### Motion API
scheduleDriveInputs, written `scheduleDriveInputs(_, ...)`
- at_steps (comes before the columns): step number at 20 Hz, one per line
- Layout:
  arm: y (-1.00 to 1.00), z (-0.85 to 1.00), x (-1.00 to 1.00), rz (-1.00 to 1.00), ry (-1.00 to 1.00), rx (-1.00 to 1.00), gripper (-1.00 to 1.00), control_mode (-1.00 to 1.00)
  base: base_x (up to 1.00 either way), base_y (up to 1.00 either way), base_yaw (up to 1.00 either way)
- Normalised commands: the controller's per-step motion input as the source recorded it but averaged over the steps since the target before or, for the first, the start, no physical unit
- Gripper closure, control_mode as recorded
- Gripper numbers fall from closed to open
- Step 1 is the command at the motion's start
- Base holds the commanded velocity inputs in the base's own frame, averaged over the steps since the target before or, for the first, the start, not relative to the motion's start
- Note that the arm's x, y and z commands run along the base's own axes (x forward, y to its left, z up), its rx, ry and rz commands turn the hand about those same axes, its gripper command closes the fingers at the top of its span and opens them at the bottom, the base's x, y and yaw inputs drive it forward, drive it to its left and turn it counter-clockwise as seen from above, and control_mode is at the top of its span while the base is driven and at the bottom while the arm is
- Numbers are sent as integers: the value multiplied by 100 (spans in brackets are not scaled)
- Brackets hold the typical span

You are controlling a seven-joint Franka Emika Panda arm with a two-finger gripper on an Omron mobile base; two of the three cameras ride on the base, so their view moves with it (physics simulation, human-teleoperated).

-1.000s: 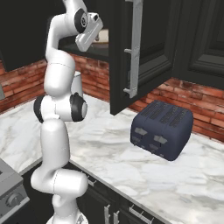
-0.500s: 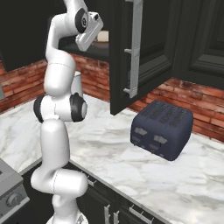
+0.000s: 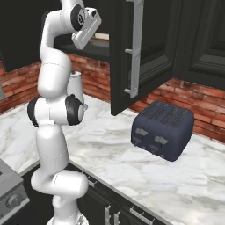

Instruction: Pick up the bowls from the cabinet and place each bowl in front of a stool on the dining counter.

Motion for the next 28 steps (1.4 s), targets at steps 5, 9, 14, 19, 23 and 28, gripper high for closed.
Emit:
scheduleDriveInputs(5,0,-61,-26,0,-18,-1,100,-100,0,0,0)
scheduleDriveInputs(9,0,-79,-42,0,-19,-7,100,-100,0,0,0)
scheduleDriveInputs(14,0,-57,-37,1,-16,-5,100,-100,0,0,0)
scheduleDriveInputs(19,0,-3,-17,0,-10,0,100,-100,0,0,0)
scheduleDriveInputs(23,0,13,-25,0,-13,9,100,-100,0,0,0)
scheduleDriveInputs(28,0,31,-35,0,-34,17,100,-100,0,0,0)
